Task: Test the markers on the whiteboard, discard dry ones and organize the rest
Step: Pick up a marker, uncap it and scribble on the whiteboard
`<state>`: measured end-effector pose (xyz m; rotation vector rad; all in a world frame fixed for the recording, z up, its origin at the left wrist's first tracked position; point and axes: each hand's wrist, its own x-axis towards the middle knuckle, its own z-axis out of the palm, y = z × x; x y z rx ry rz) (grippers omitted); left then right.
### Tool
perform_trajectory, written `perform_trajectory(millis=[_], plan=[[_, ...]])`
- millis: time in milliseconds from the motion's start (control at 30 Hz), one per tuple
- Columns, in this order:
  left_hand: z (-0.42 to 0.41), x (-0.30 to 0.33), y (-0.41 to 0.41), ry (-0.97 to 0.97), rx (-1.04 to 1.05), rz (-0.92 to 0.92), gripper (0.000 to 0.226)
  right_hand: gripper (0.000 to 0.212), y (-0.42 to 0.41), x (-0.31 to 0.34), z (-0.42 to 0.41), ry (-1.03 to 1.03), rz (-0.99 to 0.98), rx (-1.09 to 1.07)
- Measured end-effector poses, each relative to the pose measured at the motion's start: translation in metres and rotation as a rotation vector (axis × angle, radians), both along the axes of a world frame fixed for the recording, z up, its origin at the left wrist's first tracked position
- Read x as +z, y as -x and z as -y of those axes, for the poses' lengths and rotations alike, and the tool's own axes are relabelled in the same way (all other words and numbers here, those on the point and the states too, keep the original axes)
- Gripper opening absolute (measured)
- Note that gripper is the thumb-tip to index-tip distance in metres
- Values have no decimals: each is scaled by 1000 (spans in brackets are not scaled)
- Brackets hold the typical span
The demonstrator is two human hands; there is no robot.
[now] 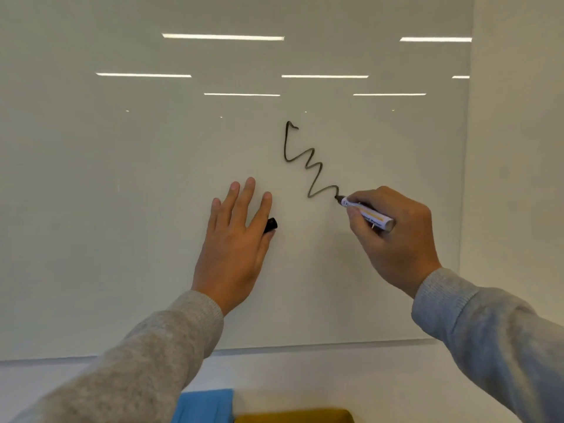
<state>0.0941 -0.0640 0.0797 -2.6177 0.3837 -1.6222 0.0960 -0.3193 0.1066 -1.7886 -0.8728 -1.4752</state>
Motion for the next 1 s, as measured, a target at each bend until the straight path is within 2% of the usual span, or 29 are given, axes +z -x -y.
perform_trajectory(millis=[100,200,367,500,633,667,800,933,1000], plan=[[3,0,0,0,13,-6,57,11,3,-18,5,150,-27,-5],[3,0,1,5,2,-10,57,10,1,-14,16,13,-7,-33],[-1,-1,4,-8,-7,-33,57,13,4,-36,17,139,-62,-65],[-6,-3,8,-25,-26,-51,56,12,5,-40,33,22,-43,-101],[-6,-7,10,-26,-39,-70,57,15,12,-68,36,291,-123,-97],[-6,-7,11,-25,-41,-74,57,14,12,-71,37,306,-130,-105],[-7,-12,12,-32,-31,-94,57,11,11,-68,49,104,-128,-136],[-11,-16,12,-60,-22,-110,57,13,17,-90,52,316,-226,-151],[-12,-17,13,-65,-20,-116,57,13,16,-90,56,219,-221,-174]])
